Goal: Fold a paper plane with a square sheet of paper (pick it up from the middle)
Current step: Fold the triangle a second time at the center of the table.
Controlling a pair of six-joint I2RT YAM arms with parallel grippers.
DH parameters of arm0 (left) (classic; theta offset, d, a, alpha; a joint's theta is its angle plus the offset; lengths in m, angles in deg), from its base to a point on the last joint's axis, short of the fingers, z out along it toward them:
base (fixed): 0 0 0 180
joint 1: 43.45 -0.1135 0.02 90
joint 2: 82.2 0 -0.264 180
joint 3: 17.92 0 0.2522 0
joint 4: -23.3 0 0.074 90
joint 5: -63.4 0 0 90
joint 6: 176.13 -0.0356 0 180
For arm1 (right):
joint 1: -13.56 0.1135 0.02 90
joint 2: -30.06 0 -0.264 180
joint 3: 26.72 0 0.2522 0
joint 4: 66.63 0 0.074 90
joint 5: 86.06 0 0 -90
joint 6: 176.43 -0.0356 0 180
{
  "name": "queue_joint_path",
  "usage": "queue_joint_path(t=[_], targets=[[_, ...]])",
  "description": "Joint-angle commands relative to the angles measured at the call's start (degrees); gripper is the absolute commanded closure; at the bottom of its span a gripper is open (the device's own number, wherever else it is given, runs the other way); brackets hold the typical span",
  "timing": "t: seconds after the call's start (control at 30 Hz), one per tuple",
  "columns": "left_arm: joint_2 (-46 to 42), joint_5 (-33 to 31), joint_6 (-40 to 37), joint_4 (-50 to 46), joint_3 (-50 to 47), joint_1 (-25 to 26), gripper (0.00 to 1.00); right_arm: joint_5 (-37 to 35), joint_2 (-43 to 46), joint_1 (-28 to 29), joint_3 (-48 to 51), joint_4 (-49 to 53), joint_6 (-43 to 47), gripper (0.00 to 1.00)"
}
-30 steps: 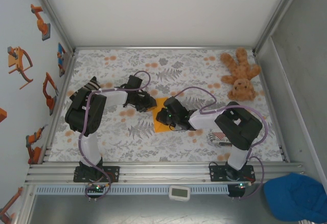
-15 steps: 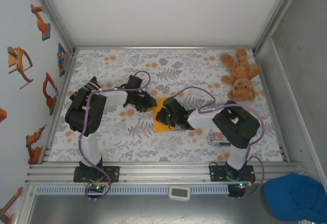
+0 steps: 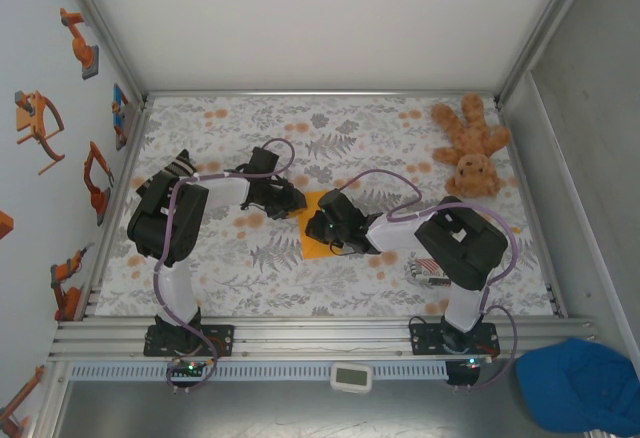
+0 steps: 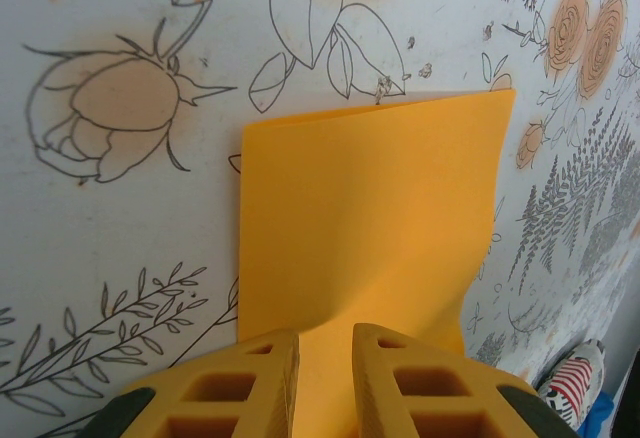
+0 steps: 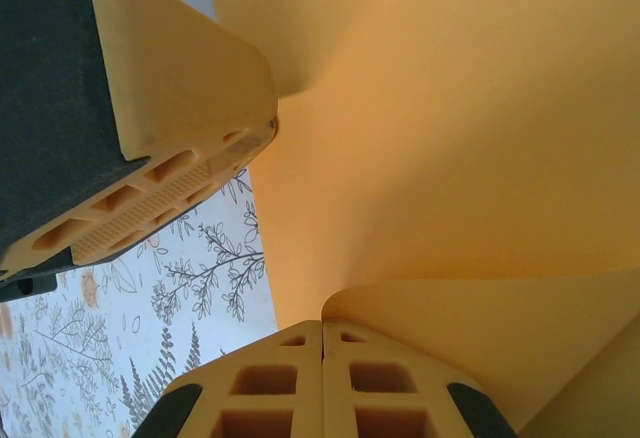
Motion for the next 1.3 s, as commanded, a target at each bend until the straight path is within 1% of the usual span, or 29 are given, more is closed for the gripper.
queue_joint_path(t=[0.0,0.93,1.27], targets=[[2.0,-2.8,-1.2,-4.9,-1.7,0.1,0.78,-2.6,-0.7,0.2,-1.2,0.5,0.3,1.0],[2.0,-2.6,-1.3,-4.9,-1.9,0.2,0.78,-0.8,-2.2,0.3,-2.1,0.3,0.7,1.0],[2.1,-2.6,-1.3,-5.0,-1.9,0.1,0.78,-1.1,-1.5,0.3,-2.5,2.7,1.4,1.0]])
